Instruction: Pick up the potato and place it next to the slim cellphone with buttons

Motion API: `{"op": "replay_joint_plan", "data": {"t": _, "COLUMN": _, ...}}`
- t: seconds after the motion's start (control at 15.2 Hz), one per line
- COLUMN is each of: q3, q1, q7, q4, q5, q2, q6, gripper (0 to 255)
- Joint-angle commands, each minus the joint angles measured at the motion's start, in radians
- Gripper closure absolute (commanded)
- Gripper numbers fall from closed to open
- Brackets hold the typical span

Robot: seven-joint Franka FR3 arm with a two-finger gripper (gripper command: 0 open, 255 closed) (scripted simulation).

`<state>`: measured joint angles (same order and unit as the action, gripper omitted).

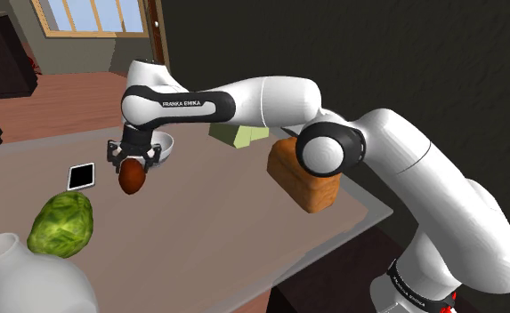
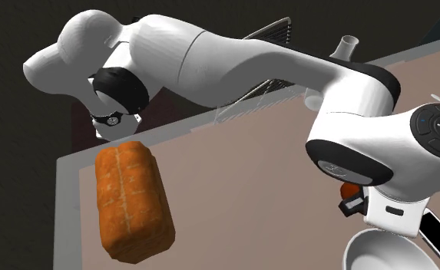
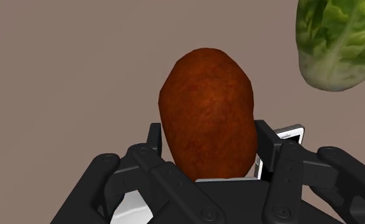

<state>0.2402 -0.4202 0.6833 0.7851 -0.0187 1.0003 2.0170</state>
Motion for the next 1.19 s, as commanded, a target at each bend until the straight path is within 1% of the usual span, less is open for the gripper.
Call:
{"op": "replay_joint_plan", "data": {"t": 0.0, "q3": 0.000, "q1": 0.002, "q7": -0.004, "q4": 0.013, "q5": 0.000, "q2": 0.009, "q6": 0.022, "gripper": 255}}
{"op": "replay_joint_plan", "data": {"t": 0.13, "q3": 0.000, "q1": 0.004, "q7": -0.009, "q4": 0.041, "q5": -0.001, "q2": 0.013, "q6": 0.053, "gripper": 255}}
{"op": "replay_joint_plan", "data": {"t": 0.66, "q3": 0.000, "q1": 0.004, "q7": -0.009, "q4": 0.041, "q5": -0.001, "q2": 0.013, "q6": 0.053, "gripper": 255}}
{"op": "replay_joint_plan", "data": {"t": 0.73, "q3": 0.000, "q1": 0.008, "q7": -0.010, "q4": 0.059, "q5": -0.002, "q2": 0.004, "q6": 0.061, "gripper": 0}}
{"op": "replay_joint_plan", "data": {"t": 0.79, "q3": 0.001, "q1": 0.008, "q7": -0.009, "q4": 0.078, "q5": -0.003, "q2": -0.007, "q6": 0.071, "gripper": 0}}
{"op": "replay_joint_plan", "data": {"t": 0.99, "q3": 0.000, "q1": 0.006, "q7": -0.007, "q4": 0.068, "q5": -0.002, "q2": -0.002, "q6": 0.065, "gripper": 0}}
{"op": "replay_joint_plan", "data": {"t": 1.06, "q3": 0.000, "q1": 0.004, "q7": -0.009, "q4": 0.042, "q5": -0.001, "q2": 0.012, "q6": 0.054, "gripper": 0}}
{"op": "replay_joint_plan", "data": {"t": 1.12, "q3": 0.002, "q1": 0.012, "q7": -0.010, "q4": 0.064, "q5": -0.004, "q2": -0.018, "q6": 0.045, "gripper": 0}}
